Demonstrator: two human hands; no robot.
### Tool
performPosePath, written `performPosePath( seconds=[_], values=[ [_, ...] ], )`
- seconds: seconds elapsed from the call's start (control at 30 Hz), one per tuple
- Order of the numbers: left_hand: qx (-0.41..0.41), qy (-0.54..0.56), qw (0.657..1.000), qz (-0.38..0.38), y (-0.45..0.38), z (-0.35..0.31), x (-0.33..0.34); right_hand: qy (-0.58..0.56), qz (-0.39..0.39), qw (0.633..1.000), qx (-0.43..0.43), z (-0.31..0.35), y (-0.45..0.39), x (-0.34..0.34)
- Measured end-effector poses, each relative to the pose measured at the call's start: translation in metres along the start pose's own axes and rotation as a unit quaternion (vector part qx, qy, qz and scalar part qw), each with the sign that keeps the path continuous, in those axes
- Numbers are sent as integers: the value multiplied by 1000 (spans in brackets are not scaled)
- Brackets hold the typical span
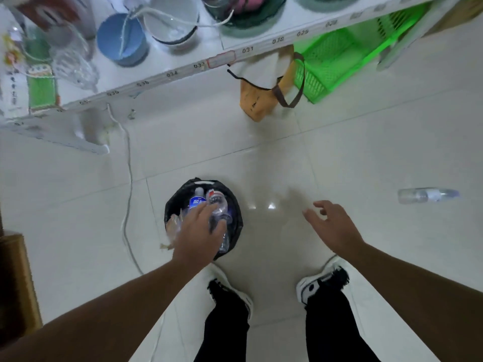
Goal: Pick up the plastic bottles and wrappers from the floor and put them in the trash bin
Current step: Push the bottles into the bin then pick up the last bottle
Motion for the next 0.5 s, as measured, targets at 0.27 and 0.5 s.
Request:
performPosePath(
  seconds=[0.27, 0.5],
  values=[
    [16, -15, 999, 38, -52, -123, 75, -53, 19, 996, 74, -121, -3, -95],
    [53, -31, 994, 96, -92, -272, 163, -119, 12, 979, 165, -237, -5, -179]
  ],
)
Point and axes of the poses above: each hand's wrist, its own y-axis away from the middle knuckle, its own x-axis out of the palm, z = x × y, the point moved 8 cm from there along -y, towards the middle knuckle, and after that the axes turned 15 degrees about x, right-handed, at the moved point
